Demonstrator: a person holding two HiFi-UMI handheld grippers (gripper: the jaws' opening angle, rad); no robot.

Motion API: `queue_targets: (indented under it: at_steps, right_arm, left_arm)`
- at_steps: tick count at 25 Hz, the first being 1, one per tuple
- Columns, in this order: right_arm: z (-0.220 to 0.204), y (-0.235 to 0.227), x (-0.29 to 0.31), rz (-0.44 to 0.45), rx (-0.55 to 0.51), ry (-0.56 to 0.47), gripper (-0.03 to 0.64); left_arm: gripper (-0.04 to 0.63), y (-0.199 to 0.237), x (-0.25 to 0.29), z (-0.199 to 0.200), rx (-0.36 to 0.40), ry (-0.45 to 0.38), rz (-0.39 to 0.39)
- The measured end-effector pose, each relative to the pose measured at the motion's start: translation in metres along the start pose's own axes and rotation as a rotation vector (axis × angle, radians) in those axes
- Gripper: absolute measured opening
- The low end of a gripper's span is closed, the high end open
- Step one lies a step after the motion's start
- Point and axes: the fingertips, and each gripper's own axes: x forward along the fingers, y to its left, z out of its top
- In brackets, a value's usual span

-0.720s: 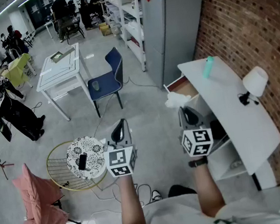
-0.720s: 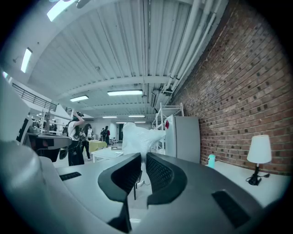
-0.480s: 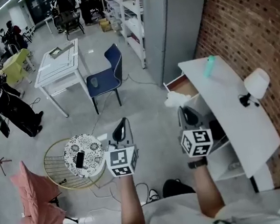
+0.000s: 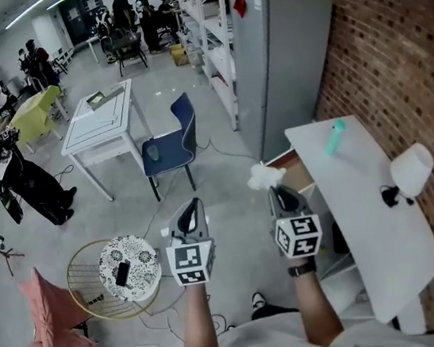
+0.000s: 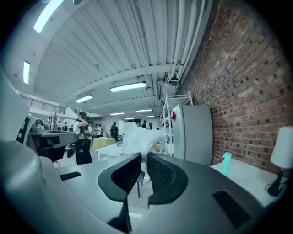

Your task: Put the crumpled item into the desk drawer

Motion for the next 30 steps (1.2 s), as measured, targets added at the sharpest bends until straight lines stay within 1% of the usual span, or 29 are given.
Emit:
queue_targets:
  at_steps: [2,3,5,7,12,16,20,23,26,28,30]
  right_arm:
    - [0.013,-0.019,0.013,-0.009,-0.038,-0.016,0.032]
    - [0.019,-0.026,0.020,-0.001,-0.033,-0.029,0.032]
    - [0.023,-0.034,0.033,0.031,0.014,-0.039,0.032]
    - [0.019,-0.036,0.047,0.068,0.057,-0.025,0.032]
    - [0.008,-0.044,0.081,0.113,0.066,0.015,0.032]
    - [0.010,-0.060,0.124,0.110,0.092,0.035,0.032]
    - [0.011,-0.074,0.178,0.086,0.101,0.044,0.032]
    - [0.016,-0.087,0.228,0.050,0.116,0.044,0.032]
    - [0.023,-0.101,0.276,0.002,0.168,0.047,0.032]
    - [0.031,-0.102,0.304,-0.011,0.209,0.040,0.032]
    - [0.037,-0.103,0.329,-0.030,0.223,0.031,0.032]
  left_arm:
    - [-0.003,-0.003,0.021,0.008,-0.009,-0.019,0.023]
    - [-0.003,-0.004,0.030,0.011,-0.016,-0.026,0.032]
    - [-0.003,-0.008,0.044,0.012,-0.020,-0.020,0.037]
    - [-0.003,-0.011,0.057,0.012,-0.010,-0.011,0.032]
    - [-0.004,-0.011,0.095,0.010,-0.015,-0.005,0.025]
    - [-0.004,-0.003,0.143,0.000,-0.016,0.005,0.002]
    - [-0.004,0.022,0.205,-0.003,-0.036,-0.011,-0.022]
    - [-0.003,0.041,0.262,-0.005,-0.032,-0.017,-0.072]
    - [-0.005,0.051,0.318,-0.004,0.002,-0.012,-0.159]
    - [-0.003,0.057,0.352,0.001,0.037,-0.014,-0.221]
    - [-0.003,0.062,0.384,0.005,0.048,-0.022,-0.271]
